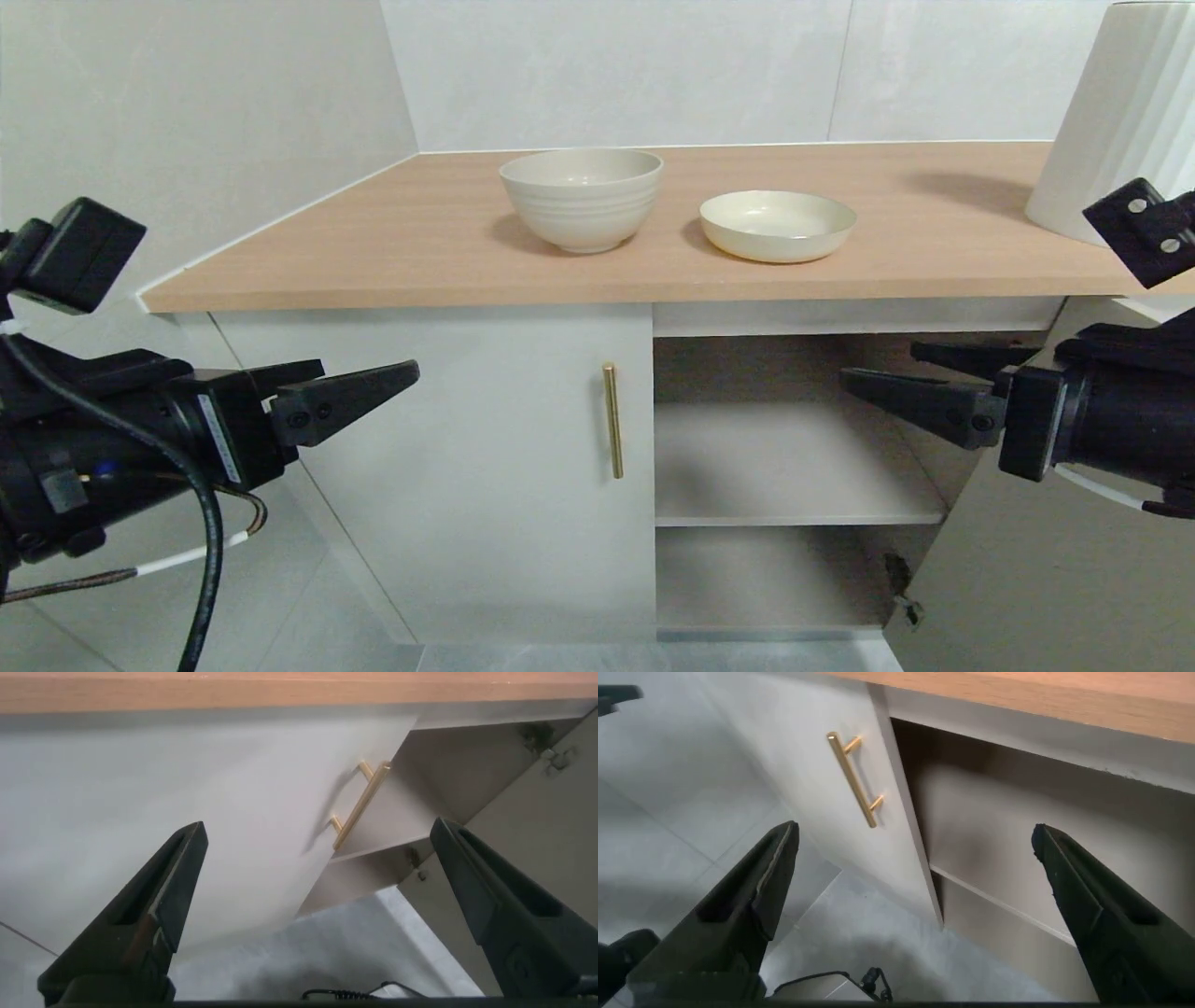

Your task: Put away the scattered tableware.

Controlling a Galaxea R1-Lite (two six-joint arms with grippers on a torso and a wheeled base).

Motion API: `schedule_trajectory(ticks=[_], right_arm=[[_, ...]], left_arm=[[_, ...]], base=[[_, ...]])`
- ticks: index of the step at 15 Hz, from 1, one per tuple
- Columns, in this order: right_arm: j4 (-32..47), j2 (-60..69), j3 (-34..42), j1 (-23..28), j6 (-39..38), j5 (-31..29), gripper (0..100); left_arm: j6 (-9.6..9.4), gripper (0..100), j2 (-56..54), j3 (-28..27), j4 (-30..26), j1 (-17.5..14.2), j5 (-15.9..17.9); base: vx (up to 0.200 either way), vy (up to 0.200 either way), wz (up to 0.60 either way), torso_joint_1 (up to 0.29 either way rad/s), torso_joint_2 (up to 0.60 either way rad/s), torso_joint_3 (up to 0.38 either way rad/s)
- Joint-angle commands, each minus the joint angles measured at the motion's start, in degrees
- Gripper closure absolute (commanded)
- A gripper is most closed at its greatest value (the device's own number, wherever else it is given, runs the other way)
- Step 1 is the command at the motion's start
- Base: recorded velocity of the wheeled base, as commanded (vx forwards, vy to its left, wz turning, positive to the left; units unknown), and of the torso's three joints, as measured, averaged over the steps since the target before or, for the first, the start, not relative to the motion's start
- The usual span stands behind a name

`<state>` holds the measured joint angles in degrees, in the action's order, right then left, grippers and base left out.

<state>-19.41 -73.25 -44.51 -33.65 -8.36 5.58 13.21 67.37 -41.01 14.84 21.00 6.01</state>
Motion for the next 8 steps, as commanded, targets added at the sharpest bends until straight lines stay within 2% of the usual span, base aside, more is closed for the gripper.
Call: schedule_trajectory(ticks=[1,5,8], right_arm=[[0.0,1.0,0.2,-0.1,0.1,0.0,0],[0.0,0.8,0.2,-0.1,0.3,0.0,0],[0.0,0.5,0.2,0.0,0.3,0.0,0]], left_arm=[[0.06,0,0.4,0.0,0.0,0.0,0.0],[0.06,0,0.6,0.0,0.0,0.0,0.0],[0.06,0,1.0,0.1,0.0,0.0,0.1]], base=[[0.000,0.000,0.00,0.000,0.00,0.000],[0.000,0.000,0.00,0.002,-0.02,-0.010],[0.000,0.000,0.00,0.064,-0.21,-0.260]])
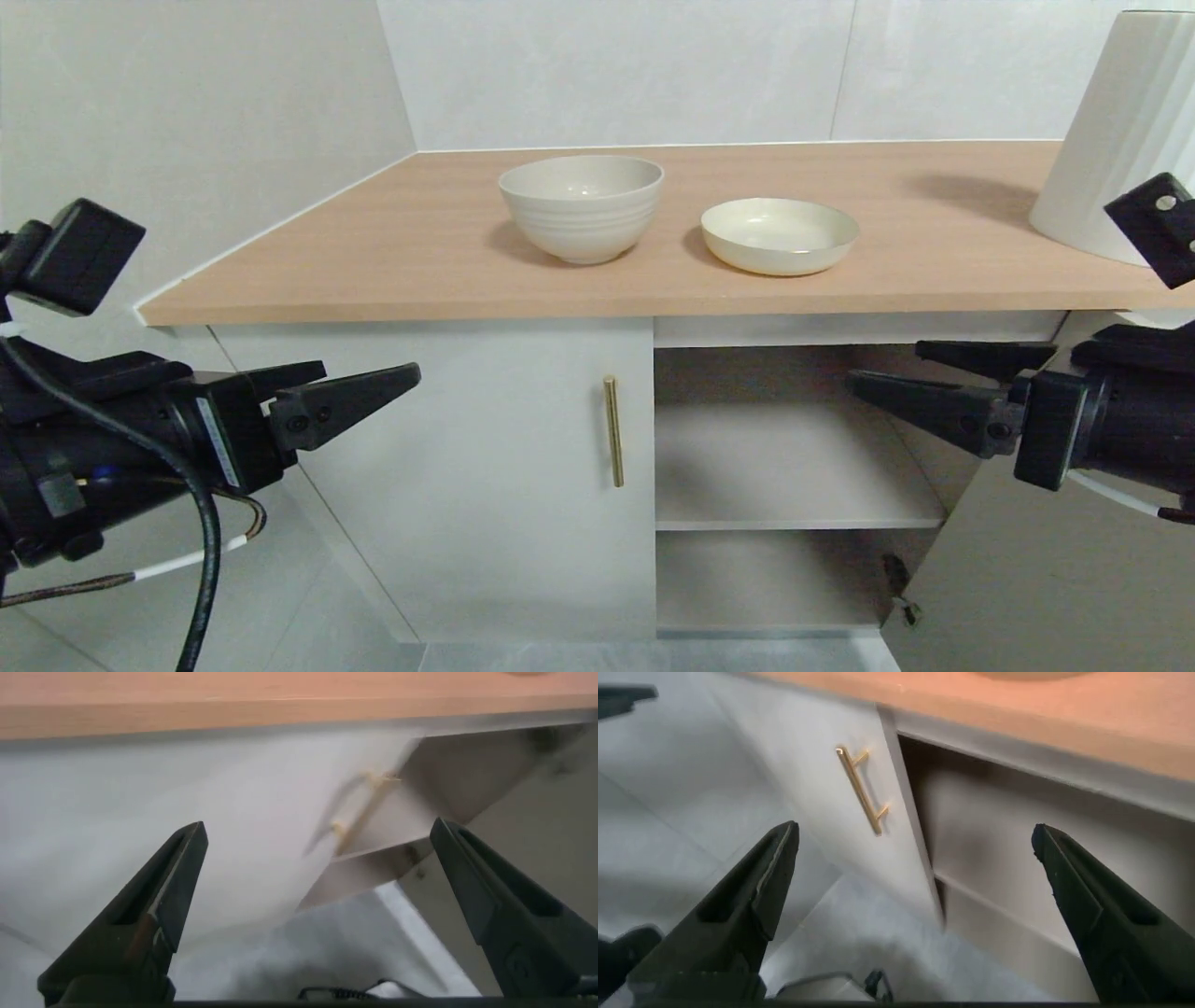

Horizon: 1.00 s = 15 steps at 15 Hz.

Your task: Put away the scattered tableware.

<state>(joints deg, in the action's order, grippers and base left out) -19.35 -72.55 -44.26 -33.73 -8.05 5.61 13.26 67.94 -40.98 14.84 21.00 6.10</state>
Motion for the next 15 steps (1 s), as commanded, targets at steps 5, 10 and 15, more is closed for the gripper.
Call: schedule_trajectory(ticks=[5,10,15], right_arm=[[-0.2,-0.8,0.0,0.1,0.0,-0.1,0],[-0.2,-1.7,0.0,0.1,0.0,-0.1,0],[-0.8,-3.0,0.0,0.2,0.2,-0.1,0]], left_arm=[[0.10,0,1.2,0.2,0.0,0.0,0.1],[0.10,0,1.7,0.2,0.1,0.0,0.1],[0.10,0,2.6,0.2,0.1,0.1,0.1]], base=[[0.000,0.000,0.00,0.131,-0.49,-0.307],[0.000,0.000,0.00,0.176,-0.48,-0.303],[0.000,0.000,0.00,0.183,-0.45,-0.271]])
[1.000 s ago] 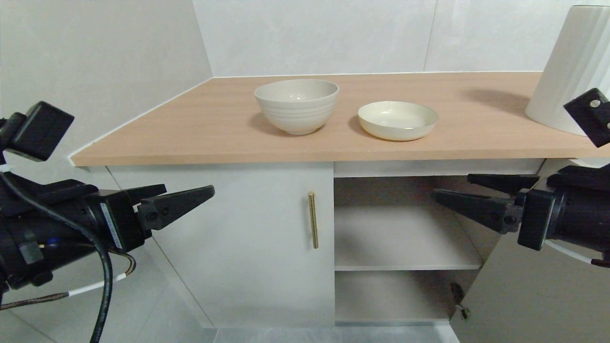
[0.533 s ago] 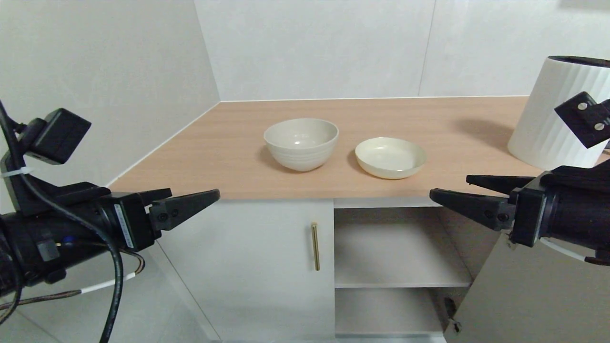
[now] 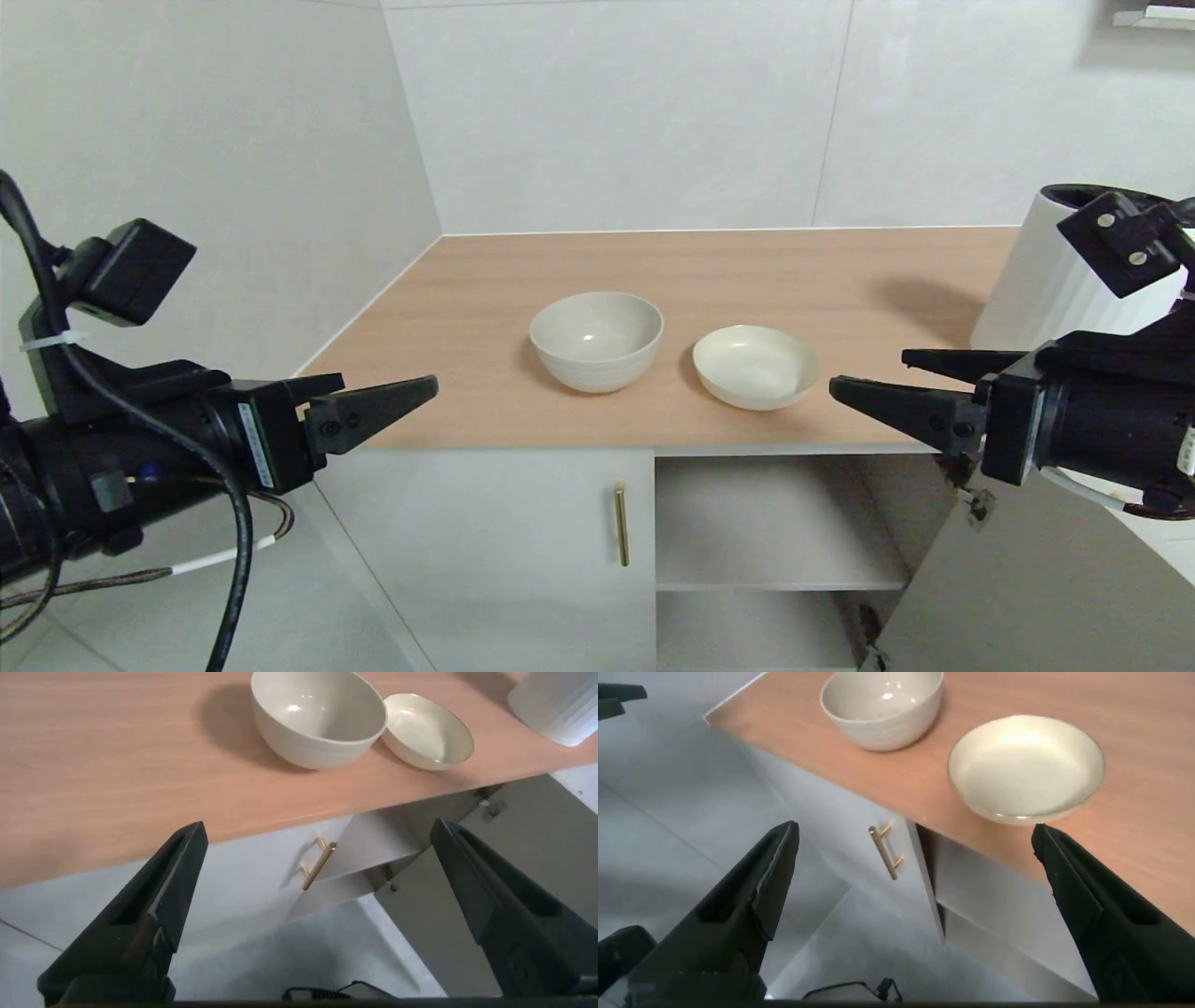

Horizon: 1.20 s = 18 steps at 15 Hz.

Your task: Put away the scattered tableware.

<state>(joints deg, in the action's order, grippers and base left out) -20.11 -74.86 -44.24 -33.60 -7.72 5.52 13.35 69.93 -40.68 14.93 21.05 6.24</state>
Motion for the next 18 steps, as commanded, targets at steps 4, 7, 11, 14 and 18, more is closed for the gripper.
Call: schedule_trajectory(ticks=[4,7,11,14,18], right_arm=[[1.0,-11.7,-12.2,4.2,1.6,-0.3,0],[21.1,-15.3,-25.8,6.4,-4.2,-1.1,0],[21.4,-16.5,-27.0,6.4,-6.9,-6.3,0],[19.4,-18.0,-27.0,6.3,-6.9,-8.9,0],[19.3,-18.2,-26.8,6.3,-6.9,-9.0,0]], left_arm=[[3.79,0,7.6,-10.9,-0.3,0.0,-0.4],[6.69,0,13.7,-22.9,-10.0,-0.4,-0.4],[9.41,0,19.2,-28.1,-17.1,-0.4,-3.1],[10.03,0,26.9,-32.3,-19.2,2.3,-10.3],[14.34,0,35.5,-37.9,-19.0,6.0,-23.6]], base=[[0.000,0.000,0.00,0.038,-0.09,-0.054],[0.000,0.000,0.00,0.000,0.00,0.000],[0.000,0.000,0.00,0.000,0.00,0.000],[0.000,0.000,0.00,0.000,0.00,0.000],[0.000,0.000,0.00,0.000,0.00,0.000]])
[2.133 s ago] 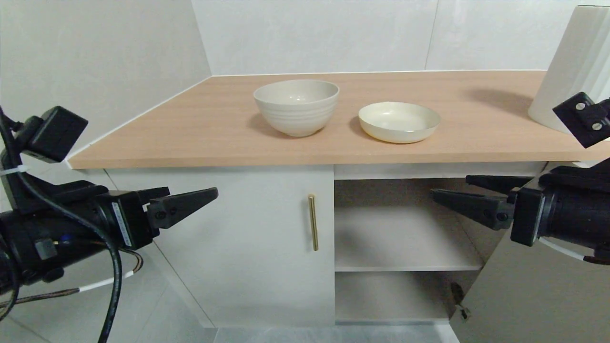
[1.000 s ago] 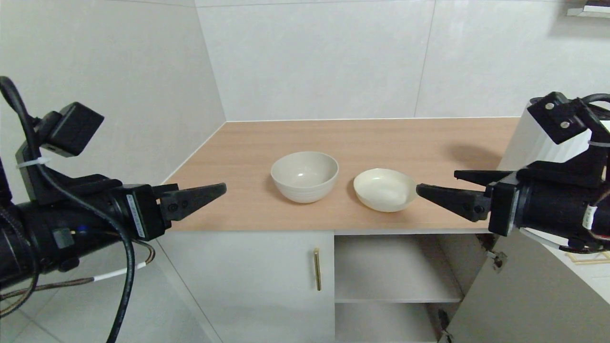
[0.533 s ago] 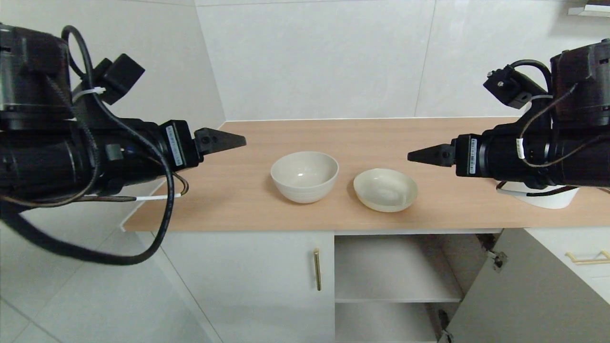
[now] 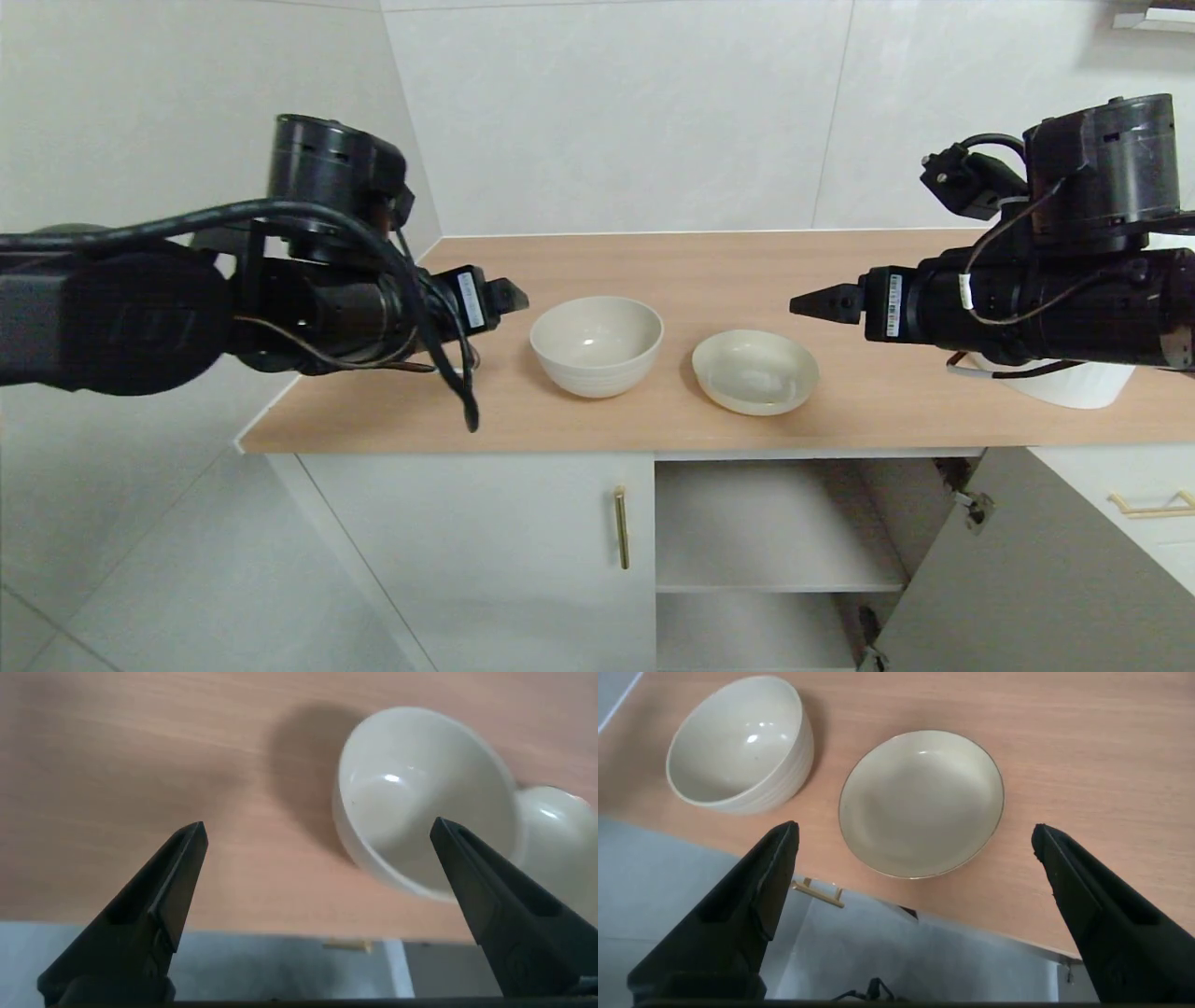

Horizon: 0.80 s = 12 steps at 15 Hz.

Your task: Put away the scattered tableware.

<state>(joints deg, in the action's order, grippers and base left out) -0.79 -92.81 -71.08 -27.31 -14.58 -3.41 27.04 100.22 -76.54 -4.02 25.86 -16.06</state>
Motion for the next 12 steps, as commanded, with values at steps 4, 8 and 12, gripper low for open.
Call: schedule_trajectory(ticks=[4,8,12], right_arm=[[0.0,-0.6,0.2,0.0,0.1,0.0,0],[-0.1,-0.7,0.2,0.0,0.1,0.1,0],[-0.1,-1.0,0.1,0.0,0.1,0.1,0]], left_arm=[[0.38,0,9.3,-2.5,2.7,1.6,-1.6],[0.47,0,11.1,-2.4,4.6,2.5,-1.7],[0.65,100,11.5,-2.4,4.6,2.6,-1.8]], base=[[0.000,0.000,0.00,0.000,0.00,0.000],[0.000,0.000,0.00,0.000,0.00,0.000],[0.000,0.000,0.00,0.000,0.00,0.000]])
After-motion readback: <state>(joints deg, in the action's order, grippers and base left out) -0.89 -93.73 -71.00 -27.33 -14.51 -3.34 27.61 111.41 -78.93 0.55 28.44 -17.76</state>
